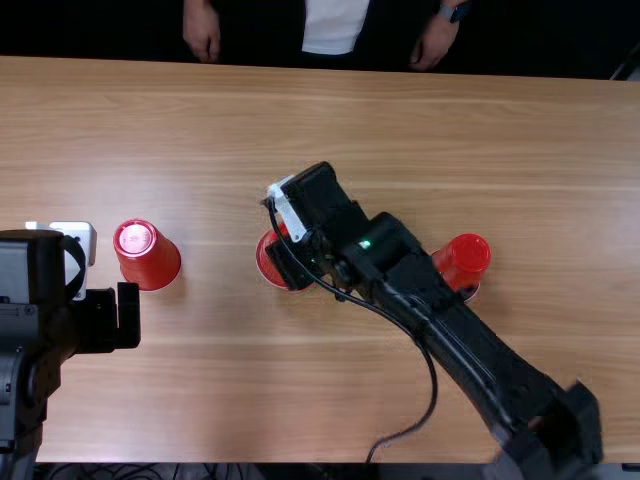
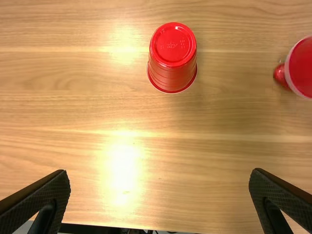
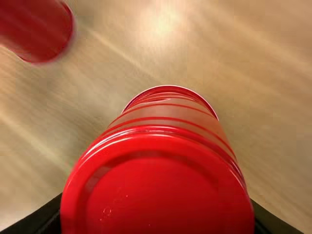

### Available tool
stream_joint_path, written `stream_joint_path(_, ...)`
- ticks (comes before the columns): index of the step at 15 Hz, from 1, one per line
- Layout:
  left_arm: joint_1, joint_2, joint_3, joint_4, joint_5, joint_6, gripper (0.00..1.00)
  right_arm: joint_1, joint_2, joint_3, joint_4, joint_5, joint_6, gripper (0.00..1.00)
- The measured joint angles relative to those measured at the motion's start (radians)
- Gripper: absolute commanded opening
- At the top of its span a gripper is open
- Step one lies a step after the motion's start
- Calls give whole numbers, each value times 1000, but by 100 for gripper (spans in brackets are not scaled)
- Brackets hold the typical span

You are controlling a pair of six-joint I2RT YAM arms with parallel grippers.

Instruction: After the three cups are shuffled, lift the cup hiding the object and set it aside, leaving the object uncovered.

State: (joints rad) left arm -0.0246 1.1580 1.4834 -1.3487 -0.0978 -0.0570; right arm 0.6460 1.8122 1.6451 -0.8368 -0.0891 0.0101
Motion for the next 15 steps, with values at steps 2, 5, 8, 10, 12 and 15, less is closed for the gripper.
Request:
stream_joint_path(2,0,0,0,-1,0,0,100,-12,-111,0,-10,-3,-1,17)
stream_joint_path(5,0,0,0,-1,0,-1,100,-99,-242,-27,-32,-2,0,17)
stream_joint_path(8,0,-2,0,-2,0,-1,100,-134,-384,-206,-38,0,0,17)
stream_joint_path(10,0,-14,0,-1,0,-1,100,-136,-450,-344,-31,0,1,17)
stream_joint_path(12,0,-23,0,-2,0,-1,100,-143,-494,-470,-31,0,2,18)
stream_joint_path(15,-2,-43,0,-2,0,-1,100,-145,-516,-587,-25,0,3,19)
